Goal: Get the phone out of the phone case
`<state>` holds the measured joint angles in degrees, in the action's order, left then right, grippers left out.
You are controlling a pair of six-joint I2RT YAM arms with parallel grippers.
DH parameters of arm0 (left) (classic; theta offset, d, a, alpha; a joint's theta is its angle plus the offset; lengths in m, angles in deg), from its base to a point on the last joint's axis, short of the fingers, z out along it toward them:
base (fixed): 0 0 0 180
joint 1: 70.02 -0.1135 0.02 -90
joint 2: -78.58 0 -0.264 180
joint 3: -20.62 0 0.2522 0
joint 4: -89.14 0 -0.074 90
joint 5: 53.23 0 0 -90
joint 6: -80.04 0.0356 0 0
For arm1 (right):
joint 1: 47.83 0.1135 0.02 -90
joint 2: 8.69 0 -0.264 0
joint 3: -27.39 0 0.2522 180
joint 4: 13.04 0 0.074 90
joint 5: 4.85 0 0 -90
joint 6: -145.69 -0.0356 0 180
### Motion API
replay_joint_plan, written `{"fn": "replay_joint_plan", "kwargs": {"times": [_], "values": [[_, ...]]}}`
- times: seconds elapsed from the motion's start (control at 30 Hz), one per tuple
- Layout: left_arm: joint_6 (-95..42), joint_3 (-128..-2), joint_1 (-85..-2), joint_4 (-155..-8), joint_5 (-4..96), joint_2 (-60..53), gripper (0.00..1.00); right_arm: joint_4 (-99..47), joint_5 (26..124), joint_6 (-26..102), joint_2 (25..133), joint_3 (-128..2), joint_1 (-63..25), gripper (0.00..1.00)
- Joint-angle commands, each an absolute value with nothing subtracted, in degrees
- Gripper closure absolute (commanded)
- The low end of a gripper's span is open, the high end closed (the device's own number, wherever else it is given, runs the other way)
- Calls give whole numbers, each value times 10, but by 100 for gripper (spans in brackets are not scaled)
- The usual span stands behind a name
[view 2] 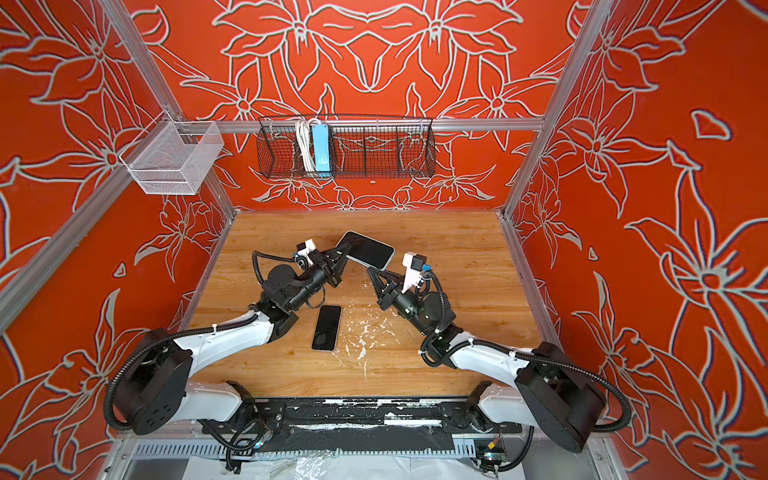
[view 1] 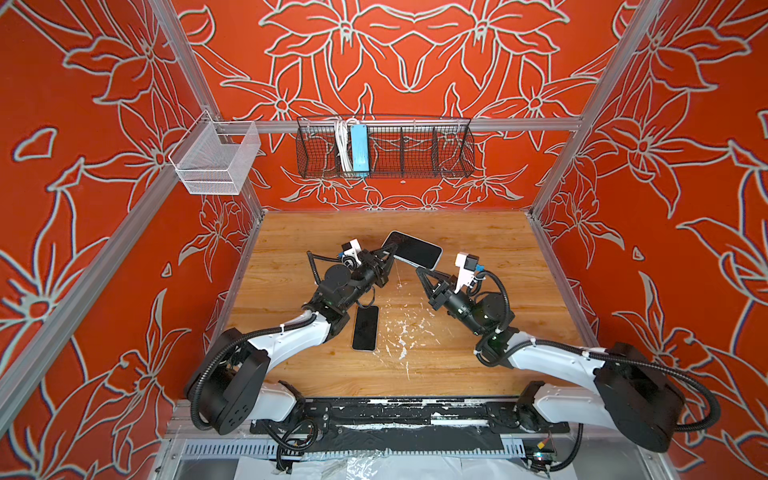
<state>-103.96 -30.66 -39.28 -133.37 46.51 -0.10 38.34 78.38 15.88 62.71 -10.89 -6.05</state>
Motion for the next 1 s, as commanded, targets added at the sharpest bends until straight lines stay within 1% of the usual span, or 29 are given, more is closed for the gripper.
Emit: {"fn": "replay_joint_plan", "kwargs": {"times": [0.0,0.1,0.4,0.6,0.97], "values": [[-1107,-365,-393,-1542,476,18,100,316,790,134,644,-71,-87,90],[-1107,-367,-393,-1551,478,16,100,339,760,121,644,-69,-95,90],[-1105,-378,-393,-1567,480,13,100,315,725,136,640,-88,-98,89],[-1116,-383,-393,-1586,481,0,100,351,699,121,658,-90,-104,88],[-1098,-382,-393,-1586,484,12,100,320,695,121,652,-94,-109,88]]}}
